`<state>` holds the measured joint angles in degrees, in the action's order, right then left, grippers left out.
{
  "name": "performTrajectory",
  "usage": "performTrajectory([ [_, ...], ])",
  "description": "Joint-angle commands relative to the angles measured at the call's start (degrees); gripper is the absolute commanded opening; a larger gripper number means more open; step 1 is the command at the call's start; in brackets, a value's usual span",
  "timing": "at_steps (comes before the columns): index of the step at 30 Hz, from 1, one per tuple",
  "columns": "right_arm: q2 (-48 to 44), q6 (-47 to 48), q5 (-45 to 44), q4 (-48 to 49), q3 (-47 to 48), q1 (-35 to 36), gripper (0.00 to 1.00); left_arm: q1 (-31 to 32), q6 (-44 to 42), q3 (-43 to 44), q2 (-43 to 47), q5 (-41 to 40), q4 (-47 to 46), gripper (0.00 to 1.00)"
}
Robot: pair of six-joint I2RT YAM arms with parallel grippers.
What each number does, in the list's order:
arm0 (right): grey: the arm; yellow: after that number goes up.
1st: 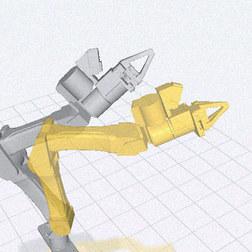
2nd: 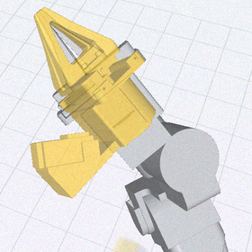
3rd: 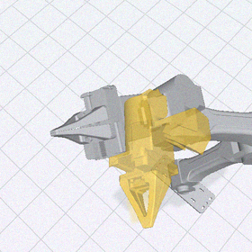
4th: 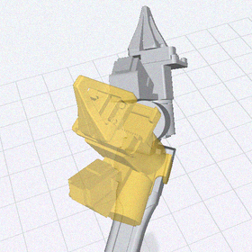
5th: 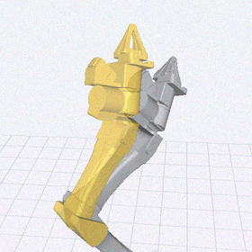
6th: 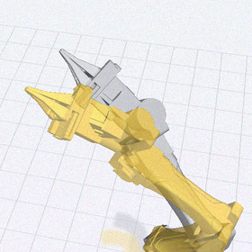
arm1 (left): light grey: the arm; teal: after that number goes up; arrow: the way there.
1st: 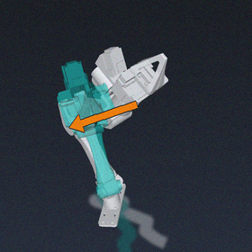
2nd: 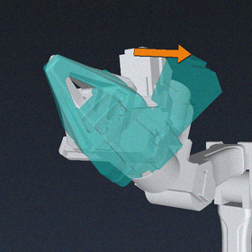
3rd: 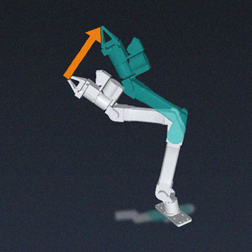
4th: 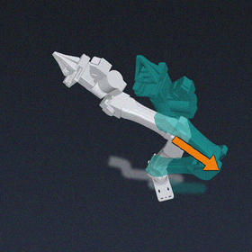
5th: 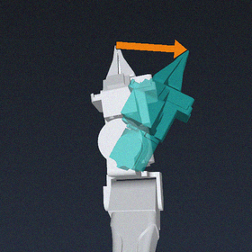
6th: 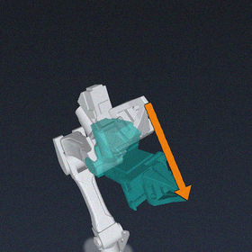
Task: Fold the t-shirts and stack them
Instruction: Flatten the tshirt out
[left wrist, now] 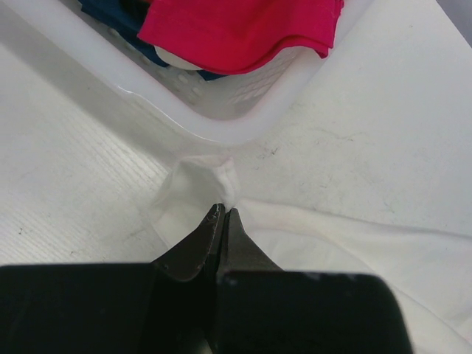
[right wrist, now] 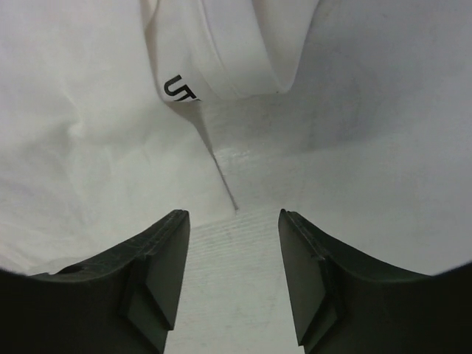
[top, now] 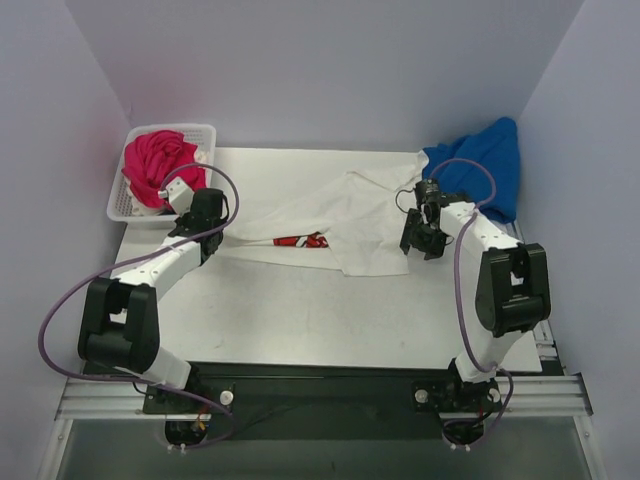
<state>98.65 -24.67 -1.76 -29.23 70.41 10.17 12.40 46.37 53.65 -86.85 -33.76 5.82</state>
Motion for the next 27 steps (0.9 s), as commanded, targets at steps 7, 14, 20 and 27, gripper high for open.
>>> performTrajectory([
  [7, 3.3, -1.6, 1.5, 3.6, -3.5, 0.2, 0.42, 0.3, 0.1, -1.0, 1.5, -0.1, -2.1, 0.0],
  [14, 5.4, -1.8, 4.9, 5.1, -4.5, 0.5, 0.39, 0.3, 0.2, -0.7, 1.2, 0.6, -2.3, 0.0],
  [20, 6.3, -3.0, 4.4, 5.1, -6.7, 1.5, 0.38, 0.3, 0.1, -0.5, 1.3, 0.5, -1.9, 0.0],
  [27, 6.4, -3.8, 4.6, 4.6, -8.4, 2.9, 0.26, 0.2, 0.1, -0.4, 1.4, 0.4, -1.9, 0.0],
])
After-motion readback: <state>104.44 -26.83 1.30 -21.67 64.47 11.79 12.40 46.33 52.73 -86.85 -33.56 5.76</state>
